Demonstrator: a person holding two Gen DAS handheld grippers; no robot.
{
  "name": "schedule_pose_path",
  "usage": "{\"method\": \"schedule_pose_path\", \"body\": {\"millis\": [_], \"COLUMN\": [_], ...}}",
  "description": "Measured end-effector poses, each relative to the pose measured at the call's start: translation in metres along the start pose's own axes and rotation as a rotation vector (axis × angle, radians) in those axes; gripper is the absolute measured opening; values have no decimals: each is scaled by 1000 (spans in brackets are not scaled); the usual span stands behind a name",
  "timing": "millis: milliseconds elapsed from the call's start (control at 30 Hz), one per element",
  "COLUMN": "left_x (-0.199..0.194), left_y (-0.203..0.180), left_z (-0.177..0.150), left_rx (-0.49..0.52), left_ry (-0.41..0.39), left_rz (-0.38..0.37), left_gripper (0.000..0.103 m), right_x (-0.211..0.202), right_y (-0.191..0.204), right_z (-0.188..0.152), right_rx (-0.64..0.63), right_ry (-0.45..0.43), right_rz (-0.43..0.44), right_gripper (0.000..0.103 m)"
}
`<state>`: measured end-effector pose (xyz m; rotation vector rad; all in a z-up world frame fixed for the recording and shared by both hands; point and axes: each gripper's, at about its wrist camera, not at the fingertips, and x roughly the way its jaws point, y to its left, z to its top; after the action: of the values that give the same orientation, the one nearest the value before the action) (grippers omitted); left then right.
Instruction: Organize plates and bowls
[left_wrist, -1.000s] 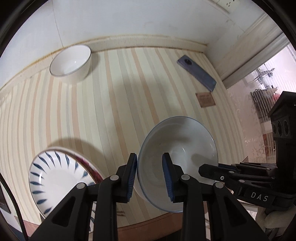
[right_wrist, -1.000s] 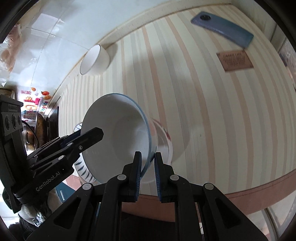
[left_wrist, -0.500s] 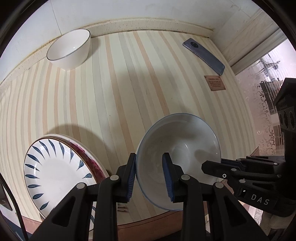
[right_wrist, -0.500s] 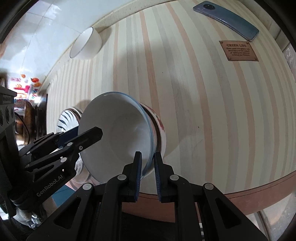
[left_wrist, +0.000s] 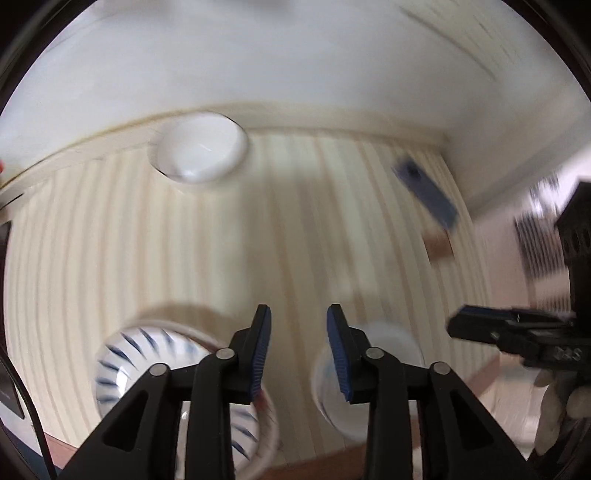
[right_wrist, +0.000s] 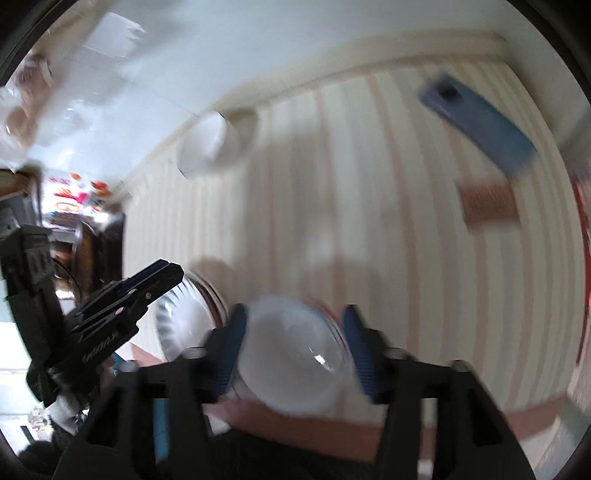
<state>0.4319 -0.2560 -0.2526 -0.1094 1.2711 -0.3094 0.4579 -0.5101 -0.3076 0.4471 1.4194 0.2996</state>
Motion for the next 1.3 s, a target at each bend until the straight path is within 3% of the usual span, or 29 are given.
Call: {"method": "schedule_pose_path", "body": {"millis": [167,267,500,567,633,933,1133,1300], "left_x": [10,31,82,94,103,105,78,42], "left_y": [65,103,143,146,147,124,96,67], "left_z": [58,91,122,125,127,127,116,96], "left_rx": [-153,-212,-281,-283,-277,-205,-160,-97], "left_ry": [-75,-80,-15,11,14,11,-24,-47], "left_rz": [77,121,80,63,37,69,63,34], "left_gripper": [30,30,30,30,27,27,27,27], "right_x": [39,72,153,166,178,169,127,77], "right_y": [43,65,90,87,84,79,79,78], "right_z": [90,133,198,202,204,194,170,128], "right_rx": [-62,-79,-96,-90,-86,-83,-93,-80], "right_ry": [-39,-46,12,26,42,22,-23,-67], "right_rz": [43,43,23,20,14,10,12,11], "right_gripper": [61,61,56,31,15,15,15,15]}}
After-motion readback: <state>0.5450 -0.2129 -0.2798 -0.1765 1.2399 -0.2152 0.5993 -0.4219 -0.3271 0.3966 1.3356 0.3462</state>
